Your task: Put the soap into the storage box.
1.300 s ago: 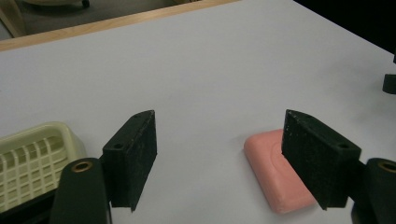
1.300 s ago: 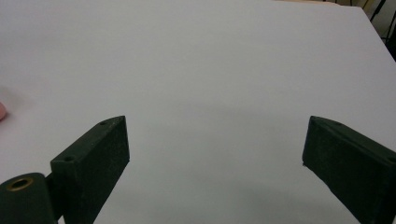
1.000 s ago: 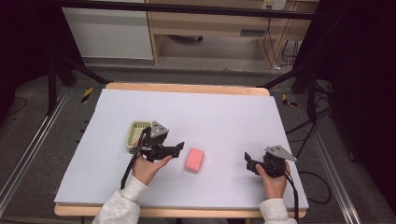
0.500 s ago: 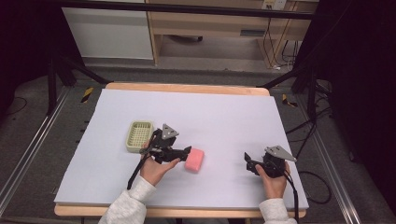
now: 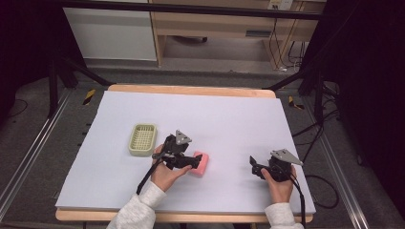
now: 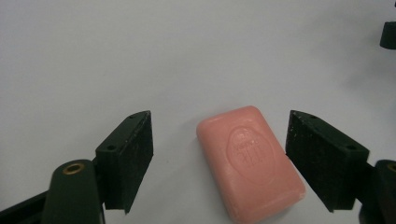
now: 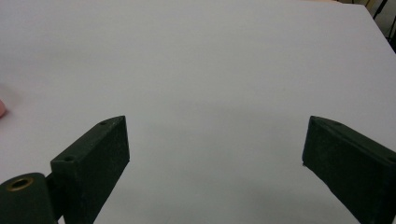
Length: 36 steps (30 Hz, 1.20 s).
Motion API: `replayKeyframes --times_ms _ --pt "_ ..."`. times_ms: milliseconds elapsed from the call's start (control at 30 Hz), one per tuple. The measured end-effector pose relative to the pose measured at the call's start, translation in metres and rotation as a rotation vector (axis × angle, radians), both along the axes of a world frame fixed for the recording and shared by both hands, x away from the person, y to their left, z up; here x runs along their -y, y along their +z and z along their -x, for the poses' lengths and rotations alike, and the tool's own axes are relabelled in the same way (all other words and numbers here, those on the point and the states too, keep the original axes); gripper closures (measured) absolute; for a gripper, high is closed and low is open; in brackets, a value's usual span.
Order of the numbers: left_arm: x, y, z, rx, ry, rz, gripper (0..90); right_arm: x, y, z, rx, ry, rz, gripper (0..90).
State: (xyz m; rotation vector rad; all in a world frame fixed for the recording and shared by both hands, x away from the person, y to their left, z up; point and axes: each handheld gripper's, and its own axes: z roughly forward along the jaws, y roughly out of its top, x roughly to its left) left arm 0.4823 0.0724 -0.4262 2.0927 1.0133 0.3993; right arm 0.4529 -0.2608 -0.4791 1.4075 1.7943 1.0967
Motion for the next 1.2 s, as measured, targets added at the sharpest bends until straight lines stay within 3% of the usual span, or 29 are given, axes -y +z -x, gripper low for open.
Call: replayKeyframes --times_ms 1200 --pt "0.028 -0.021 -0.002 -0.095 -0.018 -0.087 19.6 0.0 -0.001 0.0 -0.01 0.001 0.004 8.0"
